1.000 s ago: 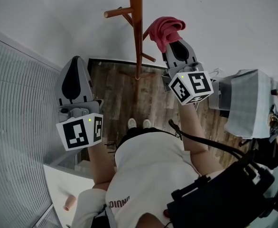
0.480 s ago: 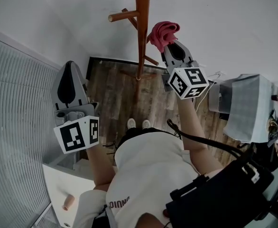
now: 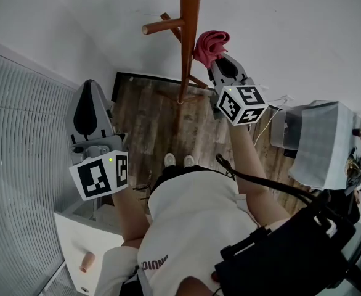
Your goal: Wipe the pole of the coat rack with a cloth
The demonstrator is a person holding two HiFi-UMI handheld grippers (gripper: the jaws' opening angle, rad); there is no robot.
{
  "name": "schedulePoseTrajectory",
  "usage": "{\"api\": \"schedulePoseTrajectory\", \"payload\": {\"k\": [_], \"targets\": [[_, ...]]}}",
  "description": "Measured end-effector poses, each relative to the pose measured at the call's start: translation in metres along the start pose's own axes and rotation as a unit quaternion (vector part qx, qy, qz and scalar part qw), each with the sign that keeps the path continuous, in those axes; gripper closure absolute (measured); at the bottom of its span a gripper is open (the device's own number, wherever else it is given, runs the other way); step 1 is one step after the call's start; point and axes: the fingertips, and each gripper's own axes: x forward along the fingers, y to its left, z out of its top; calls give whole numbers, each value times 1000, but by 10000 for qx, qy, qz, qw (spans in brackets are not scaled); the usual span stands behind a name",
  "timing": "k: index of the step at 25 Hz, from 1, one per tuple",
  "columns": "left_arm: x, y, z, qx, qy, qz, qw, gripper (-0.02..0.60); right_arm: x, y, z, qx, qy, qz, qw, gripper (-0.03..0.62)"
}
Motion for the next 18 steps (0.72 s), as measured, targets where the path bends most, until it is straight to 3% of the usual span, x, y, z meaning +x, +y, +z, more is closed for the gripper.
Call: {"api": "schedulePoseTrajectory", "payload": {"k": [18], "targets": [[11,-1,1,181,18,-50,9998,568,10,-25,0,-136,73,-310,9994,549]]}}
